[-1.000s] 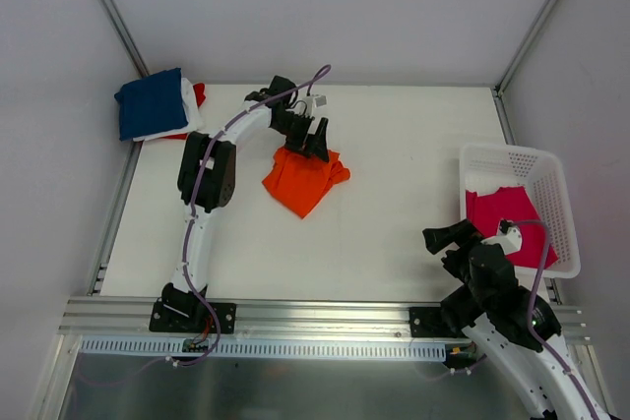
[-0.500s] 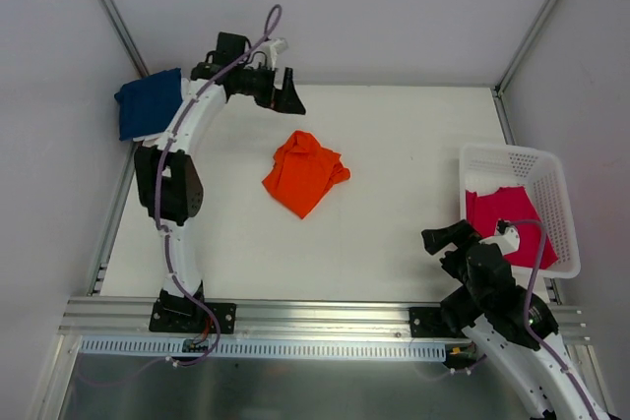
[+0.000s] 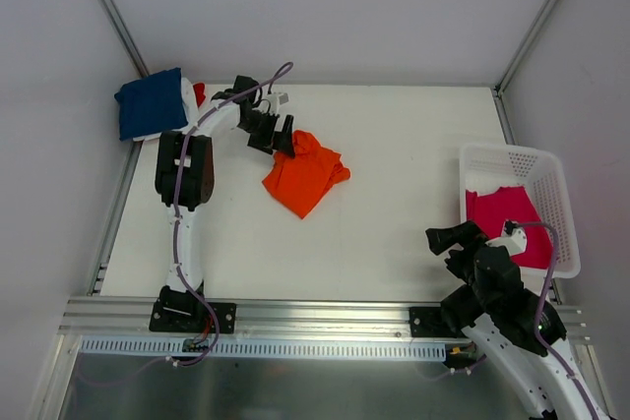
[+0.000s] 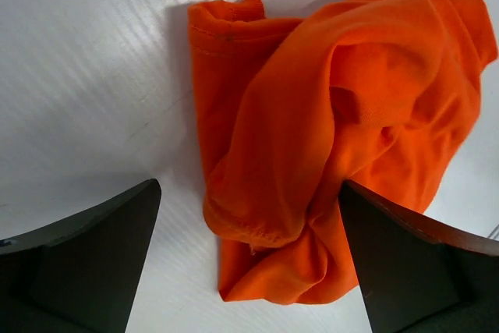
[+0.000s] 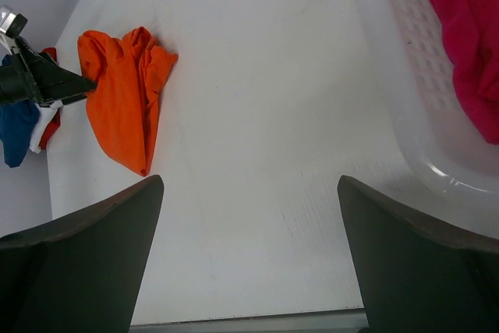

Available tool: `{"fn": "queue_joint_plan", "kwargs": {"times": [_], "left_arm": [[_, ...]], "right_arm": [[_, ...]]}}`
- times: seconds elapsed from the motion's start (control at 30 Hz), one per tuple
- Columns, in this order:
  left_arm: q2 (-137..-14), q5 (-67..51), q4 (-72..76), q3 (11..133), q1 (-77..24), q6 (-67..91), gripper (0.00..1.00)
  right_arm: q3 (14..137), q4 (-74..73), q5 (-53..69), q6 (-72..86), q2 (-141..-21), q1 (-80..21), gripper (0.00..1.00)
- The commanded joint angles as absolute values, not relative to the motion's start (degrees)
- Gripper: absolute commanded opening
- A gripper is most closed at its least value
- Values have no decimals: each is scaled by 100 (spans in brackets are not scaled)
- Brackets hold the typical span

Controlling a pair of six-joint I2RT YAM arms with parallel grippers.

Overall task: Fold and stack the t-shirts
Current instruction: Neatly place the folded tshirt to the corner

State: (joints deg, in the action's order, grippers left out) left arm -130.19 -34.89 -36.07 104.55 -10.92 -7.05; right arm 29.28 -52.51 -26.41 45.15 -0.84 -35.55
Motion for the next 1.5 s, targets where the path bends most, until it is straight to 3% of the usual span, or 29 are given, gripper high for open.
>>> {"fn": "queue_joint_plan", "kwargs": {"times": [0.0, 0.23, 0.5, 0.77, 0.9, 0.97, 1.0, 1.13, 1.47], "left_arm": [[-12937, -3235, -3700, 10547, -1116, -861, 99], [-13271, -3752, -3788, 10687, -1125, -730, 99], [-13833, -5219, -4069, 11038, -1248, -378, 99], [-13869, -5221, -4245, 11136, -1521, -281, 99], [-14219, -5229, -4491, 11328, -1538, -360, 86], [-14308, -5265, -4579, 11399, -1547, -387, 69], [-14378, -5291, -4631, 11460, -1556, -387, 49], [-14423, -5125, -4728, 11549, -1573, -352, 0], [-14125, -5229, -4746, 11680, -1573, -352, 0]], "right_arm": [[3076, -5677, -2707, 4552, 342, -3568, 100], [3111, -5810, -2777, 4562, 343, -3577, 100], [3067, -5810, -2856, 4579, 404, -3568, 99], [3059, -5810, -2874, 4588, 378, -3577, 100], [3085, -5845, -2900, 4588, 430, -3577, 99], [3094, -5888, -2918, 4597, 439, -3577, 100], [3085, -5897, -2909, 4605, 466, -3568, 100], [3094, -5915, -2909, 4632, 492, -3577, 99], [3103, -5968, -2883, 4658, 527, -3577, 99]]}}
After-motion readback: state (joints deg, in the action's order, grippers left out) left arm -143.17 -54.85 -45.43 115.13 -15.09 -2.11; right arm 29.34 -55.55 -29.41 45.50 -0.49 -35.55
